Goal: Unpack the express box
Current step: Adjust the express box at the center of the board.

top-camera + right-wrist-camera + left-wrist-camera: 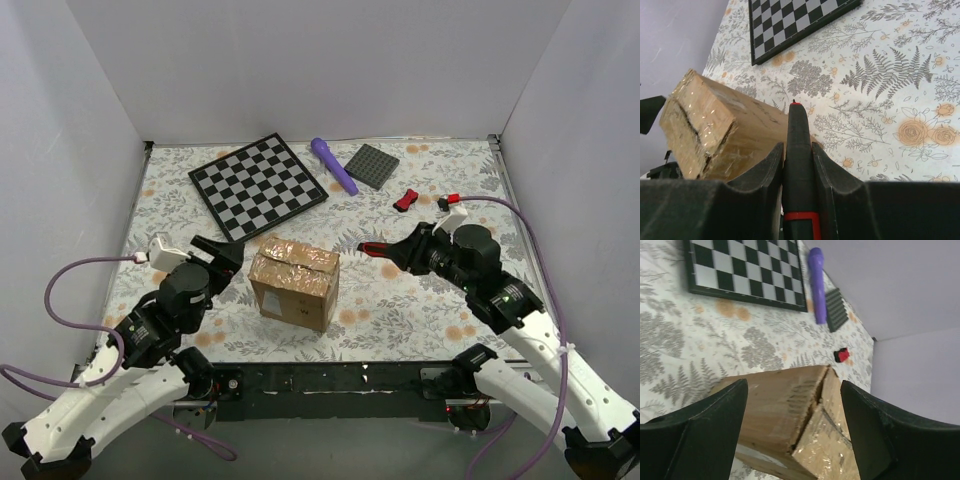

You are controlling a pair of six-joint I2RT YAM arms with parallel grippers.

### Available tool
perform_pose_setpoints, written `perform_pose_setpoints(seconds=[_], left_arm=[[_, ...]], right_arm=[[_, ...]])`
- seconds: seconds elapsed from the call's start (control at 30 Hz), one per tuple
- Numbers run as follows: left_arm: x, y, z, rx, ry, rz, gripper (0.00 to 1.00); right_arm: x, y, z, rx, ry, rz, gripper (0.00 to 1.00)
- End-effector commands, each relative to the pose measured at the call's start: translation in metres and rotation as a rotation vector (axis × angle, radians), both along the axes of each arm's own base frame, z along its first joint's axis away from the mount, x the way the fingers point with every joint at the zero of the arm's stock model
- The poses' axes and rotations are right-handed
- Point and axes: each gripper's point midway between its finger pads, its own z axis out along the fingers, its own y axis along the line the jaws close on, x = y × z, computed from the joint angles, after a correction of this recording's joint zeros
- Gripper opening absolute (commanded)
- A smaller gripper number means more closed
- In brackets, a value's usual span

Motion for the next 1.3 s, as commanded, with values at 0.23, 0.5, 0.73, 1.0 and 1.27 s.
perform_pose_setpoints(seconds=[0.23,0.5,0.73,1.0,1.27], left_arm=[[-0.054,0.008,-0.042,-0.108,0.194,-0.101,0.28],[-0.074,0.012,-0.094,-0.108,0.382,-0.079,0.0],[-0.067,-0.03,-0.125,-0.079,0.489,-0.198,0.0],[-0.053,-0.046,-0.132,-0.089,0.427,-0.246,0.01],[-0.028,-0.061,-0.137,0.028,0.349,-0.293,0.11]], right_arm=[[0.059,0.015,-0.009,-0.029,-0.131,-0.078,0.01],[0.083,0.053,-0.018,-0.045,-0.148,0.05,0.01],[0.077,0.07,-0.036,-0.068,-0.11,0.136,0.01],[0.05,0.09,-0.043,-0.077,-0.124,0.258,0.01],[0.015,0.091,-0.036,-0.097,-0.163,0.297,0.01]])
